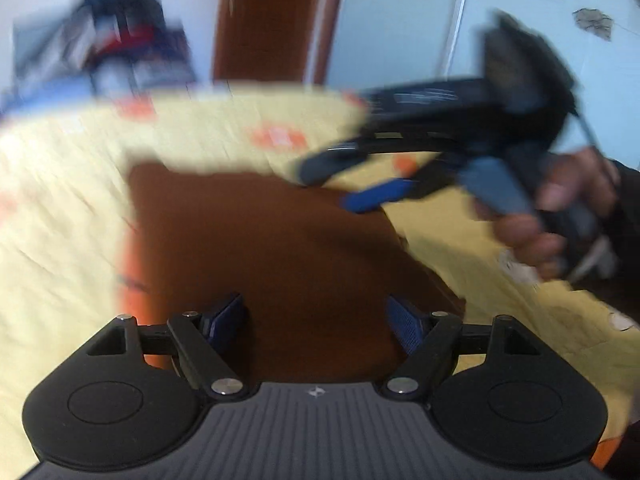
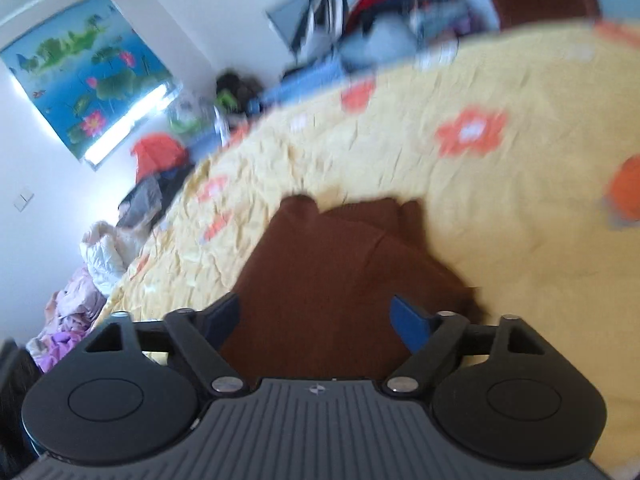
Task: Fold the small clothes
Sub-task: 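Open both grippers and pull them back from the folded sweater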
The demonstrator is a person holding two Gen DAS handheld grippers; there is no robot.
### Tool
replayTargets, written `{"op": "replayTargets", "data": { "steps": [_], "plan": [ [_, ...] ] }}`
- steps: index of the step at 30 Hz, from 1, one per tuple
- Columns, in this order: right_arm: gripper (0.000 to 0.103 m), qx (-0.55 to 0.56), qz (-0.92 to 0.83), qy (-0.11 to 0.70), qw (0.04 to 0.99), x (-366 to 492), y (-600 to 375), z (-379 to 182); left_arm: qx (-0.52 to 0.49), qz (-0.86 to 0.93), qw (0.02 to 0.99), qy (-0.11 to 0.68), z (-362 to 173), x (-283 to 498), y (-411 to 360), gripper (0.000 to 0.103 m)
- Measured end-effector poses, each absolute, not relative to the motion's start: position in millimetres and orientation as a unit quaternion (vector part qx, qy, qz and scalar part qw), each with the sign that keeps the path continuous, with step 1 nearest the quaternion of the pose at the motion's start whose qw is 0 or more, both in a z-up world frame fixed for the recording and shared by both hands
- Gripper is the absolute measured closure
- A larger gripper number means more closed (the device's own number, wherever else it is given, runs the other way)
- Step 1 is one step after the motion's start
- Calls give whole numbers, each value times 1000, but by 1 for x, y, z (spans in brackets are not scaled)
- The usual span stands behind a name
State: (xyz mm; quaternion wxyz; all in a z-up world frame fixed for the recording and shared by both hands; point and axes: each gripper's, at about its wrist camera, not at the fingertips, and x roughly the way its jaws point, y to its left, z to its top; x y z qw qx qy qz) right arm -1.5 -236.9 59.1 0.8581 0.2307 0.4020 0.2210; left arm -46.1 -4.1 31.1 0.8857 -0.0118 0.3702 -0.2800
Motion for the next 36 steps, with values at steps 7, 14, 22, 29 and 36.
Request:
{"op": "replayTargets", "data": {
  "steps": [7,14,22,29,36],
  "plan": [
    [15,199,172,441,858,46,-233,29,-16,-272,894,357,30,-39,-11,26],
    [5,244,162,361,885,-39,-261,62,-42,-229,921,313,39,-100,42,24],
    [3,135,48,359,922,-139,-237,41,-108,-138,910,376,17,-117,50,24],
    [0,29,-13,418,908,-156,-188,13,-48,-90,919,380,9,-114,26,12],
    [0,31,-60,424,903,-148,-167,12,-8,-67,923,379,5,-122,13,0]
  ]
}}
